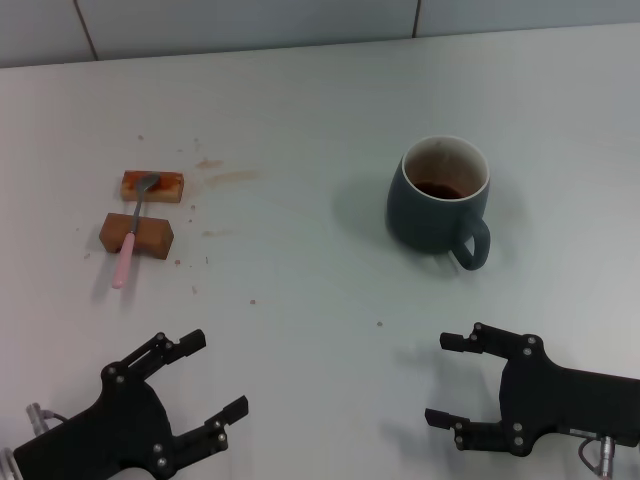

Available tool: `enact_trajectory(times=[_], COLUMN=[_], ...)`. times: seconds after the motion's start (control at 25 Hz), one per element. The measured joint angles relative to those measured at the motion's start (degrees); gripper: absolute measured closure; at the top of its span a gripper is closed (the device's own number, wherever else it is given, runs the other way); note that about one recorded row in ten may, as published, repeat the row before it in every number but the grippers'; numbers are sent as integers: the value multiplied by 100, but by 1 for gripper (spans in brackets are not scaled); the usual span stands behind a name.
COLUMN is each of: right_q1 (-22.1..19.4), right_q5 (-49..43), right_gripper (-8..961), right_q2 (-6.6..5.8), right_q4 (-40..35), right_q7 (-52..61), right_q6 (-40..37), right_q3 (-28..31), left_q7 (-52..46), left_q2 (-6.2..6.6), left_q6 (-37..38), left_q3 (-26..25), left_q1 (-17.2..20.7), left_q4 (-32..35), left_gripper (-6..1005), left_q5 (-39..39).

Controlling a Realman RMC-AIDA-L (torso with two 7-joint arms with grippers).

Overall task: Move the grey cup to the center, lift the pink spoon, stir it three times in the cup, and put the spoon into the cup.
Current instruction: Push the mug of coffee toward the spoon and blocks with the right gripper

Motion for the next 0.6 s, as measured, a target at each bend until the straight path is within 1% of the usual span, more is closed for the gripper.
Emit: enact_trajectory(times=[0.6], right_q1=[-2], right_q5=[5], right_gripper=[135], right_q2=[-8], right_q4=[0], right_q7=[12], right_q6=[-50], right_q3=[2], left_q7=[0], left_q2=[-8], left_q6=[0], left_q3=[4], left_q1=[-4], left_q4=[-7], left_gripper=[176], left_q5=[0])
